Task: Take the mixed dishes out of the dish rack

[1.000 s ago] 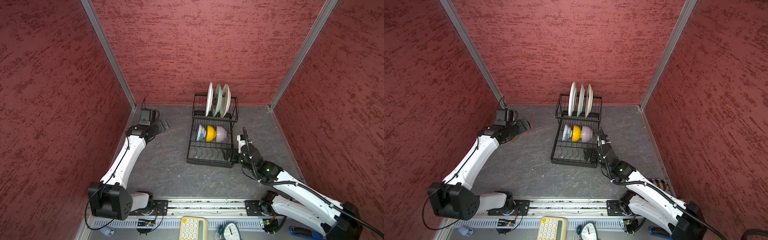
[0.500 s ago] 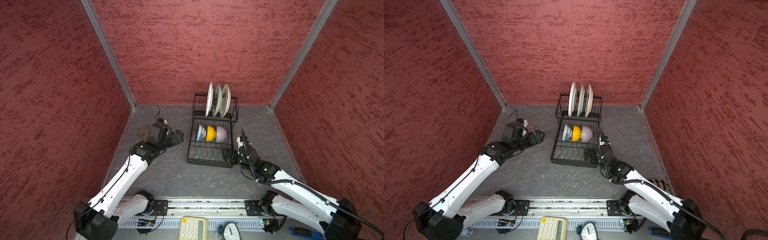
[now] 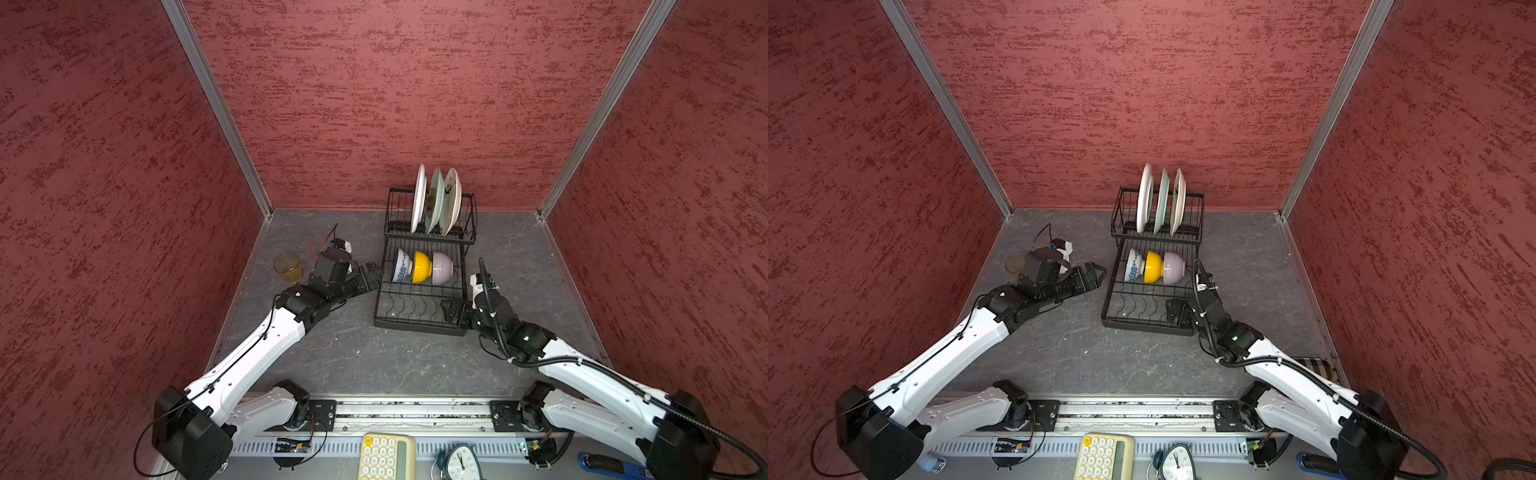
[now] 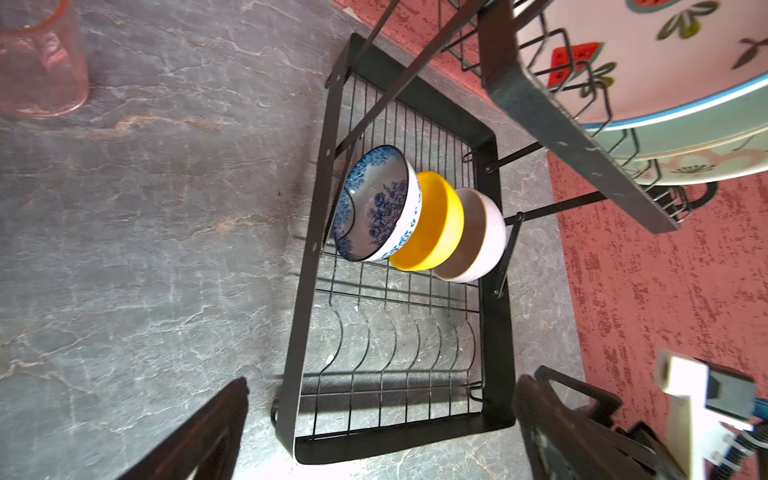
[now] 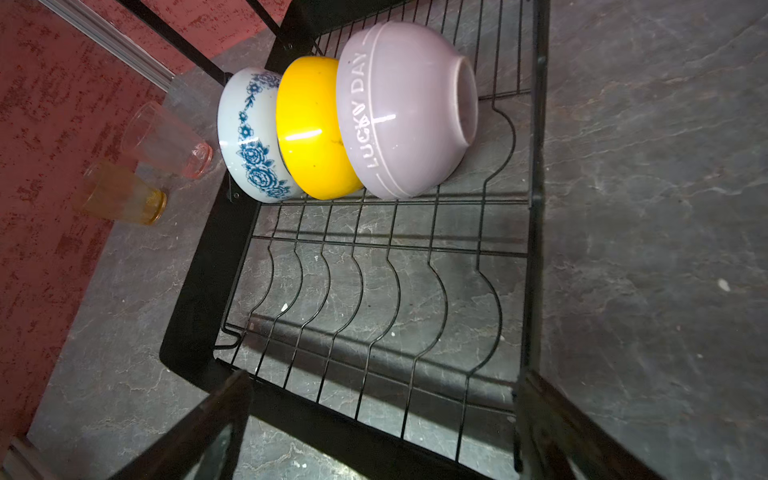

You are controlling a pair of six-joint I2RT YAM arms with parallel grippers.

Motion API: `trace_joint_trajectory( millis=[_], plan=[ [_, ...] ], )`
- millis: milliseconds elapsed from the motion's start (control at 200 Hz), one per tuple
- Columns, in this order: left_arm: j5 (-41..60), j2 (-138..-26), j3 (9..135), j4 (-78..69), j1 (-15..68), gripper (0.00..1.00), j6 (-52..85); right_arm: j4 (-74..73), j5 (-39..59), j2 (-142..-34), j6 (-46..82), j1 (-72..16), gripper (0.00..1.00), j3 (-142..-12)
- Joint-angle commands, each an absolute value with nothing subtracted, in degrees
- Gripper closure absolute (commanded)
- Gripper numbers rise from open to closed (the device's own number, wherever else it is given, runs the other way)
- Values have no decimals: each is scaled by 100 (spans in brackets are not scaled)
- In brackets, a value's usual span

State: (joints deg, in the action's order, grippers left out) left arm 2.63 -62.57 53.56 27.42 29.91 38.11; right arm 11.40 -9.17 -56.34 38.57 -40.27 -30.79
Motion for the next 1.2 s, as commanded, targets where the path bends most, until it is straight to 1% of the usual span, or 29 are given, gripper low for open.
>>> trace_joint_trajectory(
  millis=[0,250,546,792,902,1197],
  plan=[
    [262,-6210,5402,2346,3023,1,3756,613,-869,-5875,3659,-3997,1,-3073],
    [-170,-6434,5309,1781,2995,0,3473,369,-1310,-6226,3498,-3996,1,-3138],
    [-151,-6696,5265,1490,2958,1,3603,49,-1540,-6381,3397,-3993,1,-3044],
    [-315,-6732,5245,1420,2961,1,3656,-28,-1544,-6440,3197,-3999,1,-3067],
    [-381,-6752,5264,1380,2957,1,3594,-48,-1661,-6585,3139,-3991,1,-3087],
    [-405,-6768,5231,1376,2953,1,3592,-423,-1558,-6987,3178,-3982,2,-3166]
  ],
)
